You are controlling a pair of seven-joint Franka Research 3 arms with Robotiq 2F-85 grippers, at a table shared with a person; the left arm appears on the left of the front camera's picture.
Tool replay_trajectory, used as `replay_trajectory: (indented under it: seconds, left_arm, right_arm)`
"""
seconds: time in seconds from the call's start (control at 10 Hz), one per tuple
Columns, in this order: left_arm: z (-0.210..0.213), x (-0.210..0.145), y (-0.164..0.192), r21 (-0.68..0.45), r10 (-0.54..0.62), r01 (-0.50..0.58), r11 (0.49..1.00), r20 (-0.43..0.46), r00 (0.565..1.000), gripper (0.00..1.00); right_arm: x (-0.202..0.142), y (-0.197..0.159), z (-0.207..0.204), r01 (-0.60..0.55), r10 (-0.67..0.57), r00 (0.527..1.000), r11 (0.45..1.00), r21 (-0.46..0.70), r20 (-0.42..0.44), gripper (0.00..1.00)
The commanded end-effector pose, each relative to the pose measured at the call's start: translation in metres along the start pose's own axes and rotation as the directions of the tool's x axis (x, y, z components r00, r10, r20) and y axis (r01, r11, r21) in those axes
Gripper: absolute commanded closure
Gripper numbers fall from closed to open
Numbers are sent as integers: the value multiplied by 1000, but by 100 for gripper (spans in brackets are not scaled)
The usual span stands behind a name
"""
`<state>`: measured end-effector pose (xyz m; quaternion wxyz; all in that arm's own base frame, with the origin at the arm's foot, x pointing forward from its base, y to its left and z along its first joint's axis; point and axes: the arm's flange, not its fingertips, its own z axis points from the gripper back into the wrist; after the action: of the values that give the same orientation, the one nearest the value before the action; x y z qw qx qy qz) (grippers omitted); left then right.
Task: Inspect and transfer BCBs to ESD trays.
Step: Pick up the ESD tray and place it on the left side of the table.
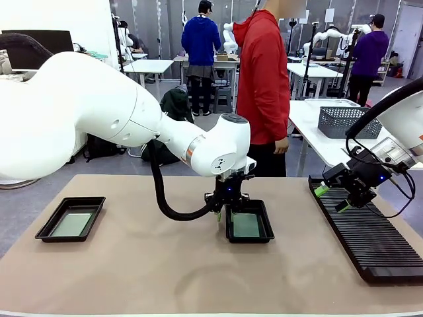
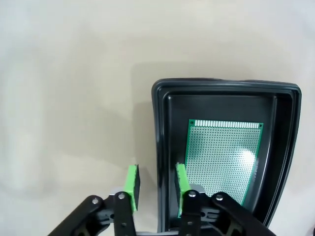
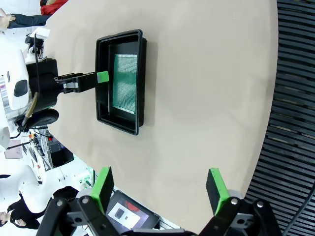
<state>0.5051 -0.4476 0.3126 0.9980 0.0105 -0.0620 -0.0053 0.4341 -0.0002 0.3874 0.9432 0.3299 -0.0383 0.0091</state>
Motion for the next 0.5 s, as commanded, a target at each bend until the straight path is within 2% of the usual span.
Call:
replay_trajectory:
  seconds: [0.0,0.1,0.2,0.3,0.4]
  left_arm:
    - [-2,-7,9,-21,16,-16,1000,5,1000,70]
    - [-1,-7,11,-28,17,-17,999,11,1000,67]
    - [0,-8,12,-26,18,-18,1000,11,1000,79]
    - [-2,-7,11,-20,17,-17,1000,10,1000,75]
    - [-3,-6,12,-28,15,-15,999,8,1000,87]
  right_arm:
    - [-1,2,0,13,-13,1000,1000,-5,9,0]
    - [-1,2,0,13,-13,1000,1000,-5,9,0]
    - [-1,2,0,13,-13,1000,1000,-5,9,0]
    - [-1,2,0,13,-13,1000,1000,-5,9,0]
    - [-1,2,0,13,-13,1000,1000,-5,9,0]
